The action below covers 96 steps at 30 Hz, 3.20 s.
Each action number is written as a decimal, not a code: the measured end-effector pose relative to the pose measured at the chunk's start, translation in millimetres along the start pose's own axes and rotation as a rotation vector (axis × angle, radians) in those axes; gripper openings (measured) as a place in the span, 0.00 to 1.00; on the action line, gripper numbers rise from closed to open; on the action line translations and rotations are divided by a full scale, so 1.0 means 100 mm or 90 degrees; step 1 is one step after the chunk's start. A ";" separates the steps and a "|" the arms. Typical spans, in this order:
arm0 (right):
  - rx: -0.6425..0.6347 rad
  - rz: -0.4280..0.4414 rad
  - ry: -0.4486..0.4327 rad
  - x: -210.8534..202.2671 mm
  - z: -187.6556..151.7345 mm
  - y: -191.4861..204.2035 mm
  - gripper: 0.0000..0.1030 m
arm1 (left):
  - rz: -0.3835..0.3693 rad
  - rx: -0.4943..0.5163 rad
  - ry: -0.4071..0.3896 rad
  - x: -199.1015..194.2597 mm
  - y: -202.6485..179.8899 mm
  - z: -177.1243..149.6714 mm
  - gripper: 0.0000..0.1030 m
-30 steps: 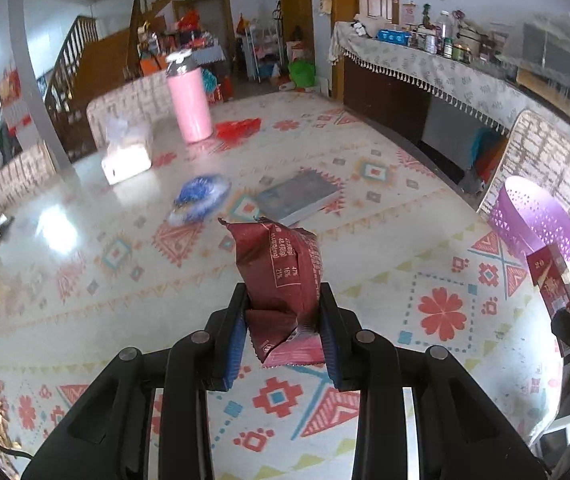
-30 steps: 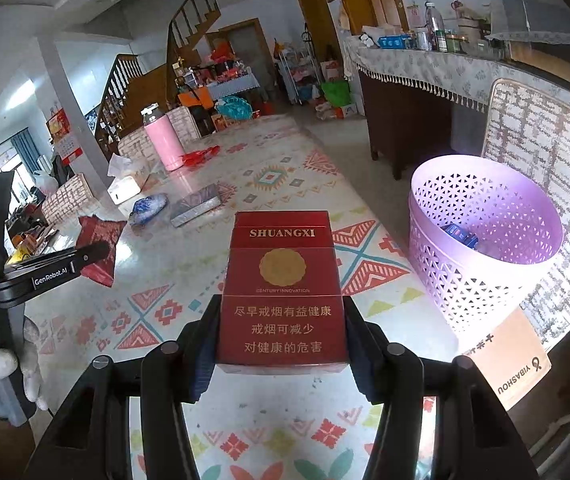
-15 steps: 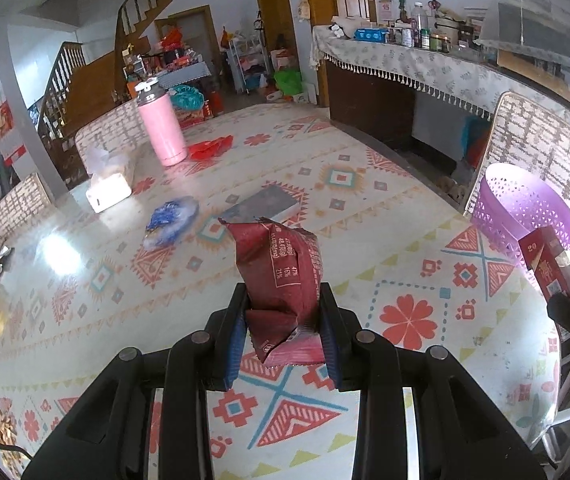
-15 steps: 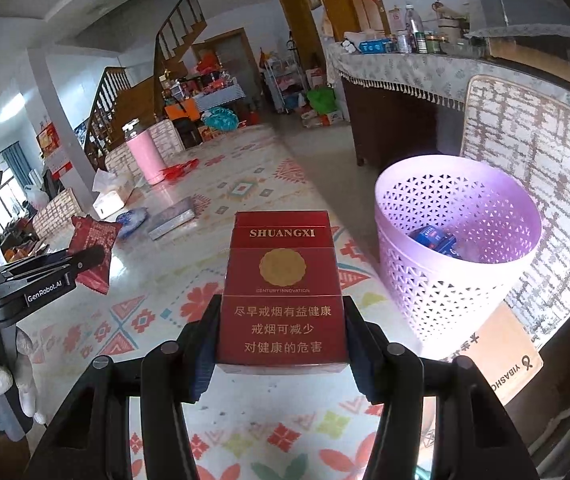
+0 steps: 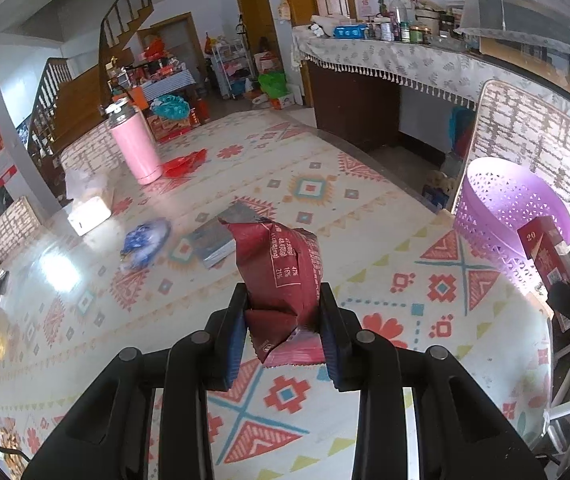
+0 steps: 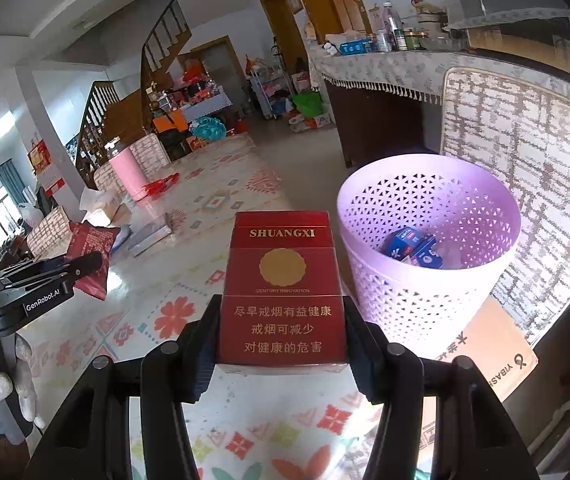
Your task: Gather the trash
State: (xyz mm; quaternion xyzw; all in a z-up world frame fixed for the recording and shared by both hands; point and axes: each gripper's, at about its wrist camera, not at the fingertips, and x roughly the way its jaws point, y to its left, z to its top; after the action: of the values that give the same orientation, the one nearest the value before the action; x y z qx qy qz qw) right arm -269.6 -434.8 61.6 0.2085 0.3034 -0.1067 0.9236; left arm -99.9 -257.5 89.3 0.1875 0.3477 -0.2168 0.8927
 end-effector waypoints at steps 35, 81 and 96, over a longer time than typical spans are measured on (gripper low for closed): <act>0.078 -0.088 -0.029 0.20 0.73 -1.15 0.59 | -0.276 0.101 0.013 0.51 -1.62 1.28 0.31; 0.011 0.105 0.081 0.97 0.09 0.85 0.88 | -0.099 -0.101 0.015 -0.05 0.93 -0.23 0.83; -0.032 0.105 0.102 1.36 0.08 1.40 0.88 | 0.024 -0.194 0.057 0.62 2.29 -0.25 0.83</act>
State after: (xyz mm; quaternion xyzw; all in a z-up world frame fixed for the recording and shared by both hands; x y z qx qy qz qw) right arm -112.0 -322.8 29.7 0.2171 0.3609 -0.0060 0.9070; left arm 46.2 -69.5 70.9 0.0657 0.4124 -0.1362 0.8984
